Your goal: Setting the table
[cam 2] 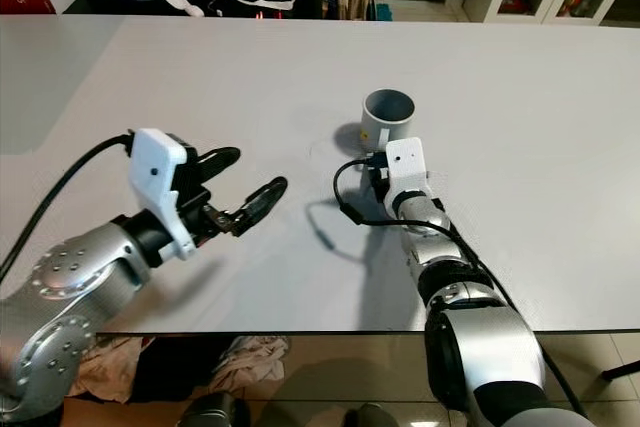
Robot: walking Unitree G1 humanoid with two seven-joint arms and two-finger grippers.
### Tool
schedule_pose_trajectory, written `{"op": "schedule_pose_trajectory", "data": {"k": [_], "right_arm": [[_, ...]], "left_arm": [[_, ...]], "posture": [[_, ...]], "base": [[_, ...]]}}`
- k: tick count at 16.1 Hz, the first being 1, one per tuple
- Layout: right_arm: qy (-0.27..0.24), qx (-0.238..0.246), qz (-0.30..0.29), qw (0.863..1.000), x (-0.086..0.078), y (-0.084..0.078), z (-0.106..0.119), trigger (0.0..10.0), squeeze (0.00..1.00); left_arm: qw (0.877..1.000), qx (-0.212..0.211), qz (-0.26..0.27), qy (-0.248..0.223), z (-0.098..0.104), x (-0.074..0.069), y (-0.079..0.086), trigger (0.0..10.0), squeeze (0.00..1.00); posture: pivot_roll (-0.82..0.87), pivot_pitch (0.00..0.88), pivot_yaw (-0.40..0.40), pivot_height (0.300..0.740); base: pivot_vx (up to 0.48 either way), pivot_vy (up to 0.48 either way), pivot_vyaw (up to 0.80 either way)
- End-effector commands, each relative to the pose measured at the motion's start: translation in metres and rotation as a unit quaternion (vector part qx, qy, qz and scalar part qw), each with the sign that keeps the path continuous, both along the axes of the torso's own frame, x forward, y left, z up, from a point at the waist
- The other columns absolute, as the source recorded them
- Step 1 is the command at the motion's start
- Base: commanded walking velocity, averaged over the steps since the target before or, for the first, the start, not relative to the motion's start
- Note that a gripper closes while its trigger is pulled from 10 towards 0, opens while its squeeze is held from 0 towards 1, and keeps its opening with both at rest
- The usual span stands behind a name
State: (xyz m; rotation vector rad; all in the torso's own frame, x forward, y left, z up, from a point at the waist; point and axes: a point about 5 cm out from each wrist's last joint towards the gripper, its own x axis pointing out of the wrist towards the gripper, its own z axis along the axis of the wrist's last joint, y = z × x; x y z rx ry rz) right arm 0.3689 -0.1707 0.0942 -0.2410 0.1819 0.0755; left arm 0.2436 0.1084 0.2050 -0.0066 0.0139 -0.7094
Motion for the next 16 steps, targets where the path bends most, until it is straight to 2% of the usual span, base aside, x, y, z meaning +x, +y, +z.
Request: {"op": "schedule_pose_trajectory", "data": {"k": [1, 2, 3, 5, 13, 16], "right_arm": [[0.019, -0.018, -0.020, 0.999, -0.005, -0.012, -0.009, 10.0, 1.00], [0.019, -0.017, -0.018, 1.000, -0.005, -0.013, -0.009, 10.0, 1.00], [0.020, -0.019, -0.021, 0.999, -0.006, -0.015, -0.009, 10.0, 0.00], [0.023, -0.029, -0.038, 0.999, -0.007, -0.024, -0.010, 10.0, 0.00], [0.028, -0.053, -0.058, 0.996, -0.010, -0.039, -0.011, 10.0, 0.00], [0.025, -0.052, -0.059, 0.997, -0.010, -0.038, -0.010, 10.0, 0.00]], "left_arm": [[1.000, -0.001, 0.000, -0.006, 0.002, 0.001, -0.001, 10.0, 0.00], [1.000, -0.002, -0.001, -0.006, 0.002, 0.001, -0.002, 10.0, 0.00], [1.000, -0.003, -0.001, -0.006, 0.002, 0.002, -0.002, 10.0, 0.00], [1.000, -0.007, -0.003, -0.005, 0.002, 0.003, -0.003, 10.0, 0.00], [1.000, -0.012, -0.007, -0.007, 0.002, 0.004, -0.006, 10.0, 0.00], [1.000, -0.011, -0.007, -0.006, 0.001, 0.005, -0.005, 10.0, 0.00]], "posture": [[0.15, 0.054, 0.013, 0.727], [0.14, 0.054, 0.013, 0.727], [0.14, 0.053, 0.013, 0.727], [0.13, 0.052, 0.013, 0.727], [0.13, 0.059, 0.019, 0.727], [0.13, 0.063, 0.019, 0.727]], "base": [[0.000, 0.000, 0.00], [0.000, 0.000, 0.00], [0.000, 0.000, 0.00], [0.000, 0.000, 0.00], [0.000, 0.000, 0.00], [0.000, 0.000, 0.00]]}}
